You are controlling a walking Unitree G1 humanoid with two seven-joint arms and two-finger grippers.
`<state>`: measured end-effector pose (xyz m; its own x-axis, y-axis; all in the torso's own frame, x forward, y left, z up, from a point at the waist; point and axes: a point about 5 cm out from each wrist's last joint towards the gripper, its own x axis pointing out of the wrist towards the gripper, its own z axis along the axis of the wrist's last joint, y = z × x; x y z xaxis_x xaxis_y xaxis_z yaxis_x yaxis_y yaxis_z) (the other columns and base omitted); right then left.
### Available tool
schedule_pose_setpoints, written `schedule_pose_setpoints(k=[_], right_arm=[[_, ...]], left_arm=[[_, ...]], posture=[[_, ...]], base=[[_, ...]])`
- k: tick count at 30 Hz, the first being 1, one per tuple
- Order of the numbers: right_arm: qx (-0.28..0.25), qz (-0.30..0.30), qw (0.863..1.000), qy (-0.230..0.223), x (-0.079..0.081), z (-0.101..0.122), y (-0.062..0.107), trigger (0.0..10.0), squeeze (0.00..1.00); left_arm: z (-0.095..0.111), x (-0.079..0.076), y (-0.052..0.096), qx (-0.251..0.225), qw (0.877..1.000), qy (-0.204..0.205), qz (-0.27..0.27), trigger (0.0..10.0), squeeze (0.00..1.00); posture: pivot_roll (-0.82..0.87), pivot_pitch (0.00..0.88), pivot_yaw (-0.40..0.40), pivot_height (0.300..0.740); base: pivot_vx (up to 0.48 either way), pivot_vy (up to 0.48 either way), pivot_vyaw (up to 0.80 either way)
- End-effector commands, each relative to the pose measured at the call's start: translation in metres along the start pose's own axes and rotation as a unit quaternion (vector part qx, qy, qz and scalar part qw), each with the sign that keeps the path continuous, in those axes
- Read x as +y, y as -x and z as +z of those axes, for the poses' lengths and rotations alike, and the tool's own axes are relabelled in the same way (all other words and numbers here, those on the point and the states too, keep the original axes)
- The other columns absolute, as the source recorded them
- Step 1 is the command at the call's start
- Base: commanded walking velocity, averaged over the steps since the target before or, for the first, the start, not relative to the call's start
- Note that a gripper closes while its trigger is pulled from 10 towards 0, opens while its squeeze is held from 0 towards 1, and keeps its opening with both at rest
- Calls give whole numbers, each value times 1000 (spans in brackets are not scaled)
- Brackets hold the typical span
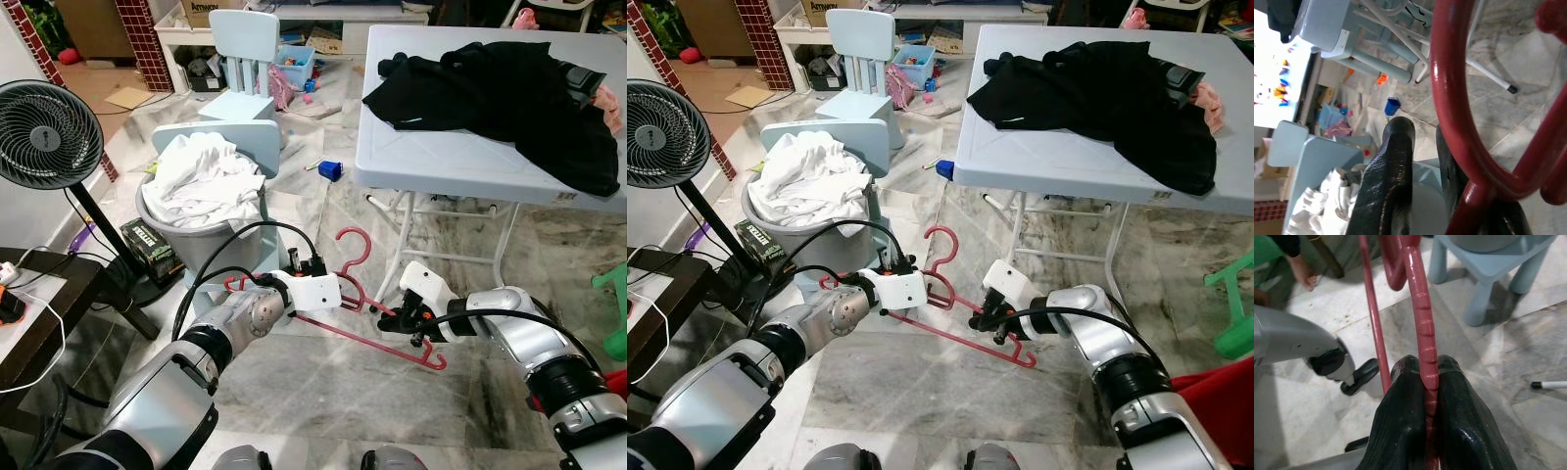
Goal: Hang hanger
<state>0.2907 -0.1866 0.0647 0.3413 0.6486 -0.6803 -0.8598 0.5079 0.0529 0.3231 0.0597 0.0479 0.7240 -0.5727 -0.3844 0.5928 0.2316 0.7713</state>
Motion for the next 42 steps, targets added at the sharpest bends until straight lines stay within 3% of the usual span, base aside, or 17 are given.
schedule_pose_setpoints(k=[1,5,9,14,15,17,19,21,28,30,33,35,38,40,42], right_arm=[[-29,-41,999,9,-11,17,8,0,0],[-30,-63,997,14,-13,19,10,0,0],[-35,-113,993,9,-15,21,8,0,0],[-50,-134,990,3,-11,24,2,0,0],[-62,-138,988,2,-9,28,2,0,0],[-84,-143,986,-4,-6,34,4,0,0],[-107,-144,984,-16,-4,39,6,0,0],[-118,-138,983,-26,1,40,9,0,0],[-103,-187,976,-34,0,30,9,0,0],[-103,-203,973,-21,4,32,6,0,0],[-96,-220,971,-20,6,32,4,0,0],[-92,-240,966,-21,5,32,2,0,0],[-90,-319,943,7,-3,34,4,0,0],[-107,-337,935,-5,-4,36,5,0,0],[-134,-383,914,-16,-9,41,12,0,0]], left_arm=[[7,-1,-3,-16,1000,4,-14,10000,1000],[12,-9,-3,-30,998,14,-50,10000,1000],[18,-34,-1,-45,985,65,-151,10000,1000],[17,-38,0,-44,984,63,-159,10000,1000],[15,-38,0,-34,985,72,-155,10000,1000],[11,-34,-1,-18,990,39,-133,10000,1000],[6,-22,-2,3,998,-1,-69,10000,1000],[2,-12,-2,16,999,-10,-29,10000,1000],[3,-2,-3,7,1000,-5,1,10000,1000],[10,-7,-3,-14,999,-26,-14,10000,1000],[15,-8,-5,-28,997,-65,17,10000,1000],[19,-13,-5,-42,997,-60,6,10000,1000],[21,-23,-5,-43,998,-13,-33,10000,1000],[20,-23,-5,-38,999,5,-25,10000,1000],[20,-19,-6,-27,999,47,-6,10000,1000]], posture=[[-98,0,26,740],[-99,0,28,740],[-99,0,30,740],[-100,0,32,740],[-96,0,31,740],[-96,0,31,740],[-93,0,32,740],[-96,0,35,740],[-99,0,38,740],[-99,0,38,740],[-99,0,41,740],[-99,0,41,740],[-98,0,40,740],[-98,0,40,740],[-95,0,36,740]], base=[[0,0,0],[0,0,0],[0,0,0],[0,0,0],[0,0,0],[0,0,0],[0,0,0],[0,0,0],[0,0,0],[0,0,0],[0,0,0],[0,0,0],[0,0,0],[0,0,0],[0,0,0]])
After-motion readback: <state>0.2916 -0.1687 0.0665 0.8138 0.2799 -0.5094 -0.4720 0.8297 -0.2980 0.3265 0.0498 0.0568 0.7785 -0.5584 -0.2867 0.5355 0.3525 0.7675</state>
